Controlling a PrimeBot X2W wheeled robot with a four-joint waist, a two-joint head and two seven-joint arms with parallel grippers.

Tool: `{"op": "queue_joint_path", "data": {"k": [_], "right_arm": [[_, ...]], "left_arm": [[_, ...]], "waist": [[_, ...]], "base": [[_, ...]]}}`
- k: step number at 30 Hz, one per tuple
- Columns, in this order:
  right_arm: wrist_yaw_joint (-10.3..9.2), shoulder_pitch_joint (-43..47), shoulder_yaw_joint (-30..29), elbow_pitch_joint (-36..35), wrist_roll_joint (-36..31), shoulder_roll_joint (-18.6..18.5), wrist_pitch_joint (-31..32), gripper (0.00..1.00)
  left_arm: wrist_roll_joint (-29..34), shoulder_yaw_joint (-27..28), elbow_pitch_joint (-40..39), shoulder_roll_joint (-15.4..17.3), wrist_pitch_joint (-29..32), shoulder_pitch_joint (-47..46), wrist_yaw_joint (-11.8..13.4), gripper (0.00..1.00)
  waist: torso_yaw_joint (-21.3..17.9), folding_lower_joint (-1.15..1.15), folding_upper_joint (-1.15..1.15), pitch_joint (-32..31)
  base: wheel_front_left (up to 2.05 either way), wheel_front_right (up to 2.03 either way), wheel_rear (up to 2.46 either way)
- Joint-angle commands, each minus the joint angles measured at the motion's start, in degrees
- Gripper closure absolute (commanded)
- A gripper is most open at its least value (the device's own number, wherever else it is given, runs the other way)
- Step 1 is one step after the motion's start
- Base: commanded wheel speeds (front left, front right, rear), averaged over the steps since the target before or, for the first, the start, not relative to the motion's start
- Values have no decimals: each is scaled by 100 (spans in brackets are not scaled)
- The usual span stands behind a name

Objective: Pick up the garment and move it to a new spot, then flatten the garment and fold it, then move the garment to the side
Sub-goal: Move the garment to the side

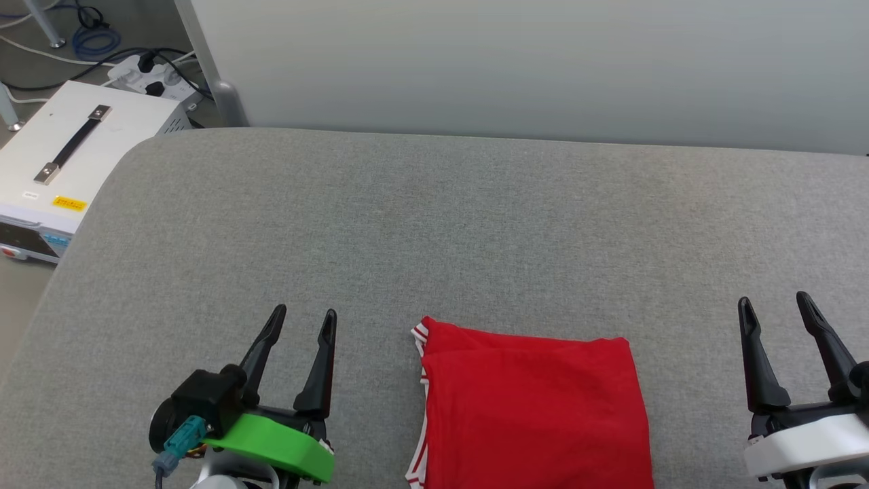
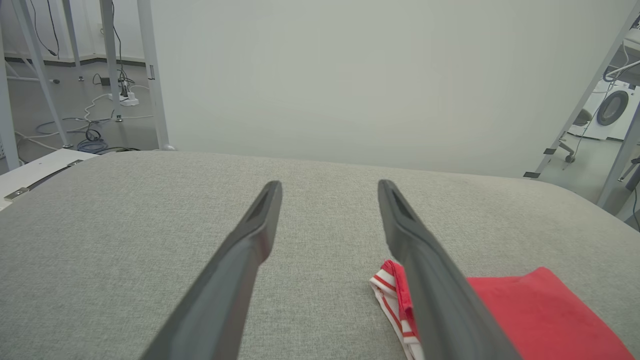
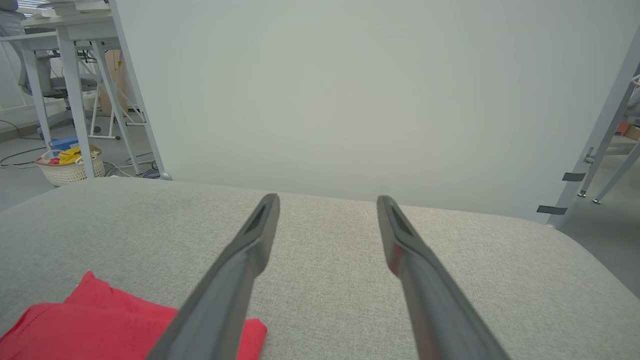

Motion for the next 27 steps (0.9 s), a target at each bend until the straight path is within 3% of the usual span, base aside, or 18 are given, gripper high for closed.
{"op": "queue_joint_path", "data": {"k": [1, 7, 19, 27], "right_arm": [[-3, 22, 28, 16, -11, -1, 18, 0], [-3, -33, 245, 82, 151, -112, 427, 0], [-3, -32, 1074, 492, 892, -379, 3027, 0], [-3, -279, 1104, 867, 829, -160, 4159, 0]], "left_arm": [[17, 19, -7, 7, -34, 31, -32, 0], [-70, -94, 36, 49, -34, -19, -32, 0], [-147, -230, 69, 51, -34, -179, -33, 0], [-158, -286, 69, 50, -34, -317, -33, 0]], "waist": [[4, 0, 0, 9], [35, 0, 0, 86], [244, 0, 0, 387], [419, 0, 0, 576]], "base": [[0, 0, 0], [0, 0, 0], [0, 0, 0], [0, 0, 0]]}}
